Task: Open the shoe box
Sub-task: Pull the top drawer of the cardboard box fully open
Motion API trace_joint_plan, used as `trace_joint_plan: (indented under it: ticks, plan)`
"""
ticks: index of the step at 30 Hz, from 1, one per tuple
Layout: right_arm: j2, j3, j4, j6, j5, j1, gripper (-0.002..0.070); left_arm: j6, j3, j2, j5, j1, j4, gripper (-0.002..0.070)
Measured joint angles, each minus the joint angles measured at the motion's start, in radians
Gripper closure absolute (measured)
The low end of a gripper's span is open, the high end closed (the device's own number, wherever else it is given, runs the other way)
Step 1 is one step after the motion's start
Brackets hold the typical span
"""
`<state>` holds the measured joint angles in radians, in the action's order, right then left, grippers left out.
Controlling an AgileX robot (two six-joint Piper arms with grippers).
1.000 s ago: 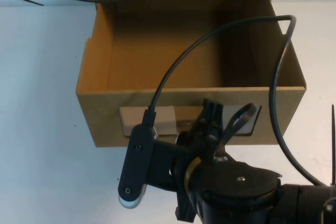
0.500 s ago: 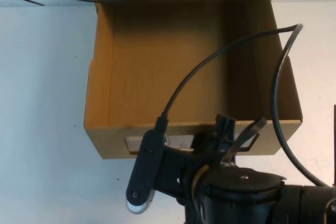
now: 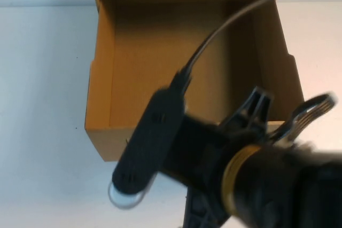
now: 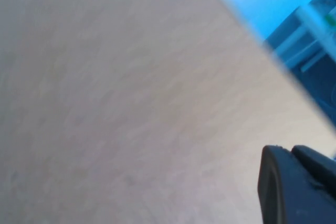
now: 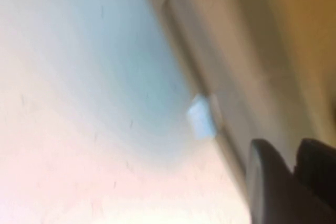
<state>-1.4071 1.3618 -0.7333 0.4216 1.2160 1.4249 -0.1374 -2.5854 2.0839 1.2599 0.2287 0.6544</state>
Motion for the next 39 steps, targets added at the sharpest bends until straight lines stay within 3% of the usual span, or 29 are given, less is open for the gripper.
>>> trace_joint_plan:
  ticks: [8, 11, 17, 23, 29, 33, 39]
  plan:
    - [0.099, 0.107, -0.068, 0.002, 0.012, -0.065, 0.0669, -0.050, -0.013, -0.176, 0.010, 0.000, -0.074, 0.0679]
    - [0.138, 0.112, -0.080, 0.004, 0.014, -0.179, 0.0682, -0.067, 0.002, -0.240, 0.010, 0.000, -0.131, 0.0679]
    - [0.180, 0.112, -0.009, -0.068, 0.017, -0.521, 0.0687, -0.130, 0.172, -0.422, 0.011, 0.000, -0.170, 0.0679]
    - [0.177, 0.112, 0.246, -0.210, -0.107, -0.839, 0.0689, -0.149, 0.563, -0.644, -0.028, 0.000, -0.272, 0.0679]
    - [0.166, 0.069, 0.464, -0.338, -0.203, -1.076, 0.0689, -0.160, 1.074, -0.935, -0.291, 0.000, -0.331, 0.0679]
    - [0.166, -0.006, 0.513, -0.358, -0.254, -1.150, 0.0689, -0.170, 1.408, -1.163, -0.527, 0.000, -0.331, 0.0679]
    - [0.231, -0.188, 0.578, -0.362, -0.418, -1.164, 0.0689, -0.208, 1.786, -1.471, -0.770, 0.000, -0.331, 0.0679]
